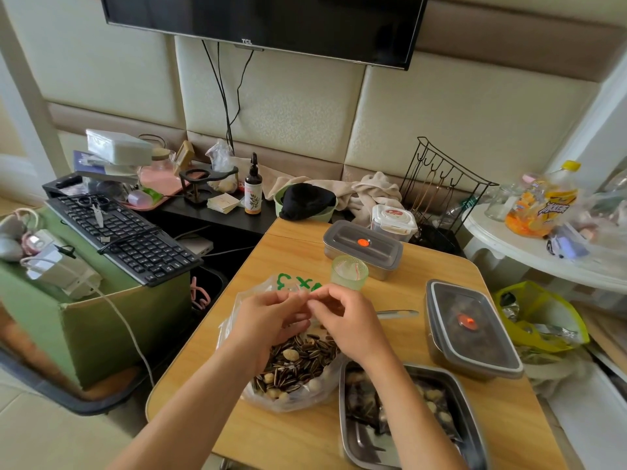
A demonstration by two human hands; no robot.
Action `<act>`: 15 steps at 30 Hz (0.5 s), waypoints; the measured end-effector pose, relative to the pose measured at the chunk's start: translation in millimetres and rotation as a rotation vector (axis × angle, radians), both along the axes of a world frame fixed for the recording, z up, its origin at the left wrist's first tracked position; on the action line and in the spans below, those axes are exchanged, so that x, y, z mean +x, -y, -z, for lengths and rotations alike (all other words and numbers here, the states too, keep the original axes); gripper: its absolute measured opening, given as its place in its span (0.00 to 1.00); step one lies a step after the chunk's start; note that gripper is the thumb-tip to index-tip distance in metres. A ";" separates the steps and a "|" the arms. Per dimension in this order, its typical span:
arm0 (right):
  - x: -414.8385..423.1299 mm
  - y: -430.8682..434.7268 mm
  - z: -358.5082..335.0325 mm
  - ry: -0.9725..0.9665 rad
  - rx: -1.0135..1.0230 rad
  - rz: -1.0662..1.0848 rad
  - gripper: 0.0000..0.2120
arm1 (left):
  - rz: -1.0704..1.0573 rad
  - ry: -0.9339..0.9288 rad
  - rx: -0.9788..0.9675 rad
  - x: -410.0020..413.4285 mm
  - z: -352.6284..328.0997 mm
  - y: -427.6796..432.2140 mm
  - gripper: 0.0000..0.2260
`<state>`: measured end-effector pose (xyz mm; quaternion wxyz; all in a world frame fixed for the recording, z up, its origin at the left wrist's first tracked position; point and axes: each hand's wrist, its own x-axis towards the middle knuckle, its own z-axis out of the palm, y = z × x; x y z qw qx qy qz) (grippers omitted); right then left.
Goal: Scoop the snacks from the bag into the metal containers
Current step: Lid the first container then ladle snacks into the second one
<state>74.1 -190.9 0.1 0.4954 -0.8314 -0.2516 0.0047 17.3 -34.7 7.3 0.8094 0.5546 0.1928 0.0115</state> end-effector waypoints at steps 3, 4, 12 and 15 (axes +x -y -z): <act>3.6 1.9 -0.1 -0.095 0.019 0.045 0.06 | 0.004 0.014 0.079 -1.0 -1.0 2.4 0.10; 3.6 1.7 0.2 -0.115 0.026 0.059 0.07 | 0.000 0.021 0.117 -1.3 -1.6 4.0 0.09; 2.2 -0.4 2.8 -0.077 -0.037 0.074 0.05 | 0.002 0.034 0.572 2.1 1.5 10.2 0.08; 2.7 0.9 3.4 -0.062 -0.035 0.057 0.04 | 0.018 0.047 0.685 2.5 1.8 8.6 0.09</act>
